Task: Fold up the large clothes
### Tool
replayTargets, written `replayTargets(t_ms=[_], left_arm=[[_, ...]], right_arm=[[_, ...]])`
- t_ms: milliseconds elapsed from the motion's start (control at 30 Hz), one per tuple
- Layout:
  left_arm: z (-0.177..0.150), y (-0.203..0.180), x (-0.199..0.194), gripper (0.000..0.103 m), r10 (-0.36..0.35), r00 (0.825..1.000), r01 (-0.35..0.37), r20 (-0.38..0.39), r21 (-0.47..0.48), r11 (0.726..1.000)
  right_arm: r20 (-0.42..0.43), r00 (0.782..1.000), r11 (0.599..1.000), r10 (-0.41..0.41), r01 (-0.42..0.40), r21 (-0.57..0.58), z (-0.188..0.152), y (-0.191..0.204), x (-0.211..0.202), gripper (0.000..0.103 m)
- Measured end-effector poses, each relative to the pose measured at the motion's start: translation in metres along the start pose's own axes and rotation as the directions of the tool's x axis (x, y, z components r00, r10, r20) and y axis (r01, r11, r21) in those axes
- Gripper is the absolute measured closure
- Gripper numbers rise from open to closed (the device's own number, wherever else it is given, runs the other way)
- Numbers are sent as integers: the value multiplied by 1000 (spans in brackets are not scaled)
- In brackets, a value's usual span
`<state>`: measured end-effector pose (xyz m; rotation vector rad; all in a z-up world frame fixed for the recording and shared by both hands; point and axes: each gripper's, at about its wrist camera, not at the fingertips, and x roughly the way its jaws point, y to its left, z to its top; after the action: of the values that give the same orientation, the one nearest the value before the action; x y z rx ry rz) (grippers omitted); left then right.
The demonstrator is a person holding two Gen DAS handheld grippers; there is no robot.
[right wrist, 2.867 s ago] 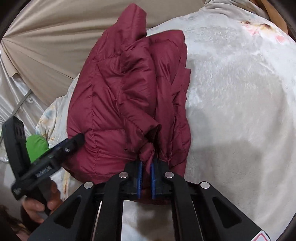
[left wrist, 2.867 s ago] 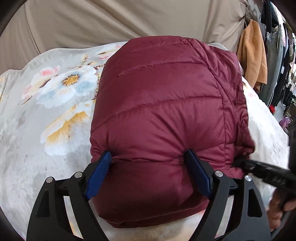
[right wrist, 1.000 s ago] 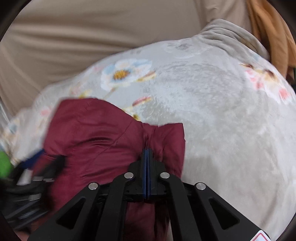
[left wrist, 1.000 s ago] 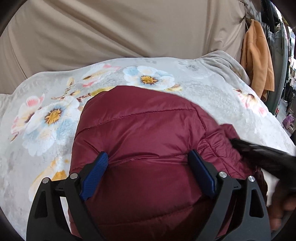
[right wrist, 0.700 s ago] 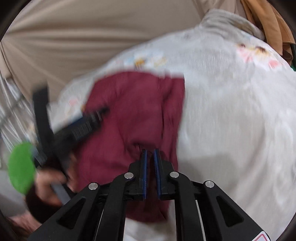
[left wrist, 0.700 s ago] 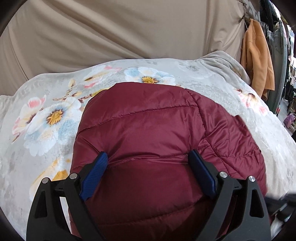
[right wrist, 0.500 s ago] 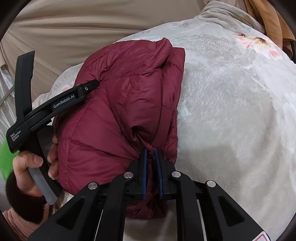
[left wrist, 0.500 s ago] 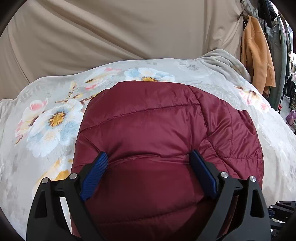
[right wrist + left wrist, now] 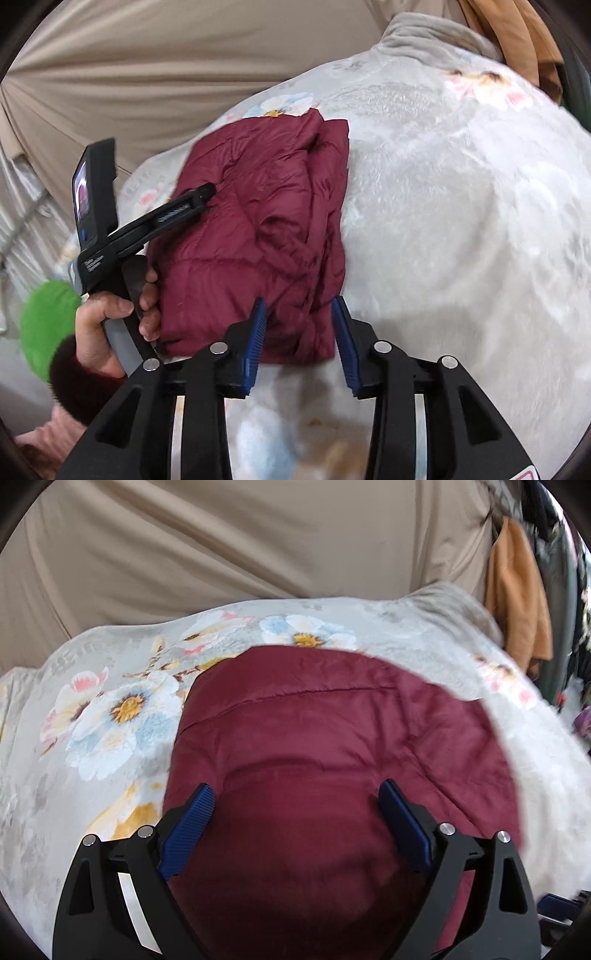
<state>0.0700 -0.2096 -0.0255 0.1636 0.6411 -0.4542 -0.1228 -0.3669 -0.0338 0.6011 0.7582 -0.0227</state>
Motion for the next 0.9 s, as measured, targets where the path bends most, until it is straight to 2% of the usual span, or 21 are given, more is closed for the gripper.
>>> replayTargets(t_ms=[67,100,200,300,333,400,500,567,600,633,700,733,800,900], left_arm=[[-6,-6,-30,15,-109,994,109,8,21,994],[-11,-14,-46,15,-168,986,168,8,39,985],[-24,-40,-62,15,-250,968,251,-22,111,962],[-44,-67,-50,15,-241,966,255,-99,171,952],[-52,-72,-42,15,-213,970,233,-120,187,954],[-62,-78,-38,15,-171,978,195,-123,228,954],[-70,-80,-36,15,-159,978,188,-136,243,952],[-74,-80,-32,15,-152,978,184,-141,248,951],[-77,-80,-31,15,-148,979,180,-141,250,951],[-77,-79,-30,15,-146,979,177,-141,251,952],[-78,-77,-29,15,-143,980,174,-137,250,953],[-79,-77,-28,16,-146,980,176,-135,243,954],[-80,-76,-26,16,-150,980,179,-133,237,955],[-80,-76,-25,16,-161,977,189,-137,227,955]], right_arm=[[17,999,999,41,-41,3,9,-6,-12,63],[31,998,999,51,-51,2,14,-8,-16,62],[80,995,998,60,-59,-10,47,-15,-18,57],[69,997,998,43,-39,-58,82,-13,4,54],[50,998,997,48,-44,-69,92,-11,15,54],[8,998,996,59,-59,-70,113,-10,39,54],[-36,996,995,82,-84,-62,139,-10,70,54],[-51,997,995,64,-68,-67,156,-7,92,54],[-58,996,995,64,-68,-75,160,-6,98,76],[-48,996,993,79,-82,-79,165,-4,102,94],[-5,994,991,105,-105,-77,173,-2,102,100],[7,997,993,75,-74,-94,173,-1,107,100],[-32,999,991,-36,31,-133,168,-5,136,101],[-73,996,991,-57,47,-122,159,-16,158,102]])
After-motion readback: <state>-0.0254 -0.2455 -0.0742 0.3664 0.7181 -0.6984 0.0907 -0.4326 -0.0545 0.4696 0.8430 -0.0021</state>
